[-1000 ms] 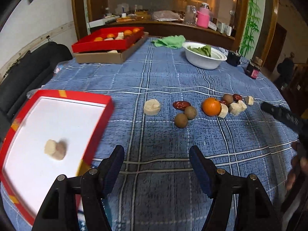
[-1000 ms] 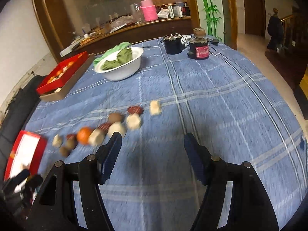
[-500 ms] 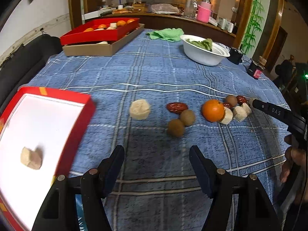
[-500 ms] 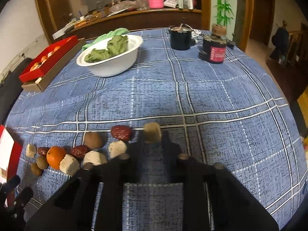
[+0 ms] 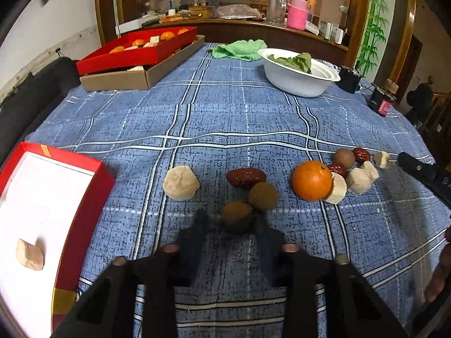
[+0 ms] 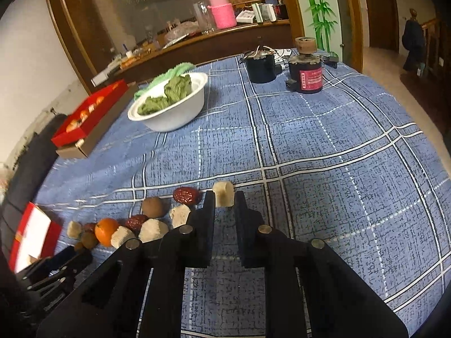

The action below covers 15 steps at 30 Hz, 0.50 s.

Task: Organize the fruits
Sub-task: 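Grasp a small white cube with the right gripper while the left grasps a brown round fruit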

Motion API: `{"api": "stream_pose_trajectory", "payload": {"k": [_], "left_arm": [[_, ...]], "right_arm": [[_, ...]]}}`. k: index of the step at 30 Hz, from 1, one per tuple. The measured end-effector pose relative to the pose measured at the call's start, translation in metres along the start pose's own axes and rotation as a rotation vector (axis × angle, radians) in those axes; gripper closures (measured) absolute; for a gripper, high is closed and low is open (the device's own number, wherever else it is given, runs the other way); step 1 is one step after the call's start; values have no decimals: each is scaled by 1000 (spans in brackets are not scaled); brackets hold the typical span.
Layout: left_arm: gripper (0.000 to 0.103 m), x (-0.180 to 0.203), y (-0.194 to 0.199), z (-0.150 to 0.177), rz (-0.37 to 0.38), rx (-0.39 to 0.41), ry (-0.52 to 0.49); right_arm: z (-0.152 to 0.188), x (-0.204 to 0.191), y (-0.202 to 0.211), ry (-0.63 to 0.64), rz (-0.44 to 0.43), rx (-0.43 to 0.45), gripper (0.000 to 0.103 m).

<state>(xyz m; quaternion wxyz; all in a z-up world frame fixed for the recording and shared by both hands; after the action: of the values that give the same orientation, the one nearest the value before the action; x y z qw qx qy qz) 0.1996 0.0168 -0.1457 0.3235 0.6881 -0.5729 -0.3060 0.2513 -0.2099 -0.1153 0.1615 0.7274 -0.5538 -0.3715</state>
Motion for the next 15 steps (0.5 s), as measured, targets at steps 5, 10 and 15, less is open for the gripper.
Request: {"api": "stream_pose_trajectory", "payload": {"k": [5,10,15], "left_arm": [[81,-2,0,0,22,1,4],[81,0,1,1,8,23,-20],[81,-2,0,1,26,26,-7]], "right_arm": [[-2,-4,1,15,-5,6,91],[3,2,-7,12,14,-10,91],[-1,-1,-13,13,26,-21,91]]}}
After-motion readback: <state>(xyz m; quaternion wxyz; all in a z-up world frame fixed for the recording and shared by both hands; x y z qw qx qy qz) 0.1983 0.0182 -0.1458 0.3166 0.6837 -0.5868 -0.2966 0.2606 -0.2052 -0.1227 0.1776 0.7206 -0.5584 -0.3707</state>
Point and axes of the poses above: each gripper's, at about its wrist camera, not at the fingertips, and y roughly against the way its jaws point, x to its right, z to its underside, the point moved 9 cm from there along -y, roughly the way its jaws point, and after that the axes turned 6 degrees about -z, right-handed, at the moved point
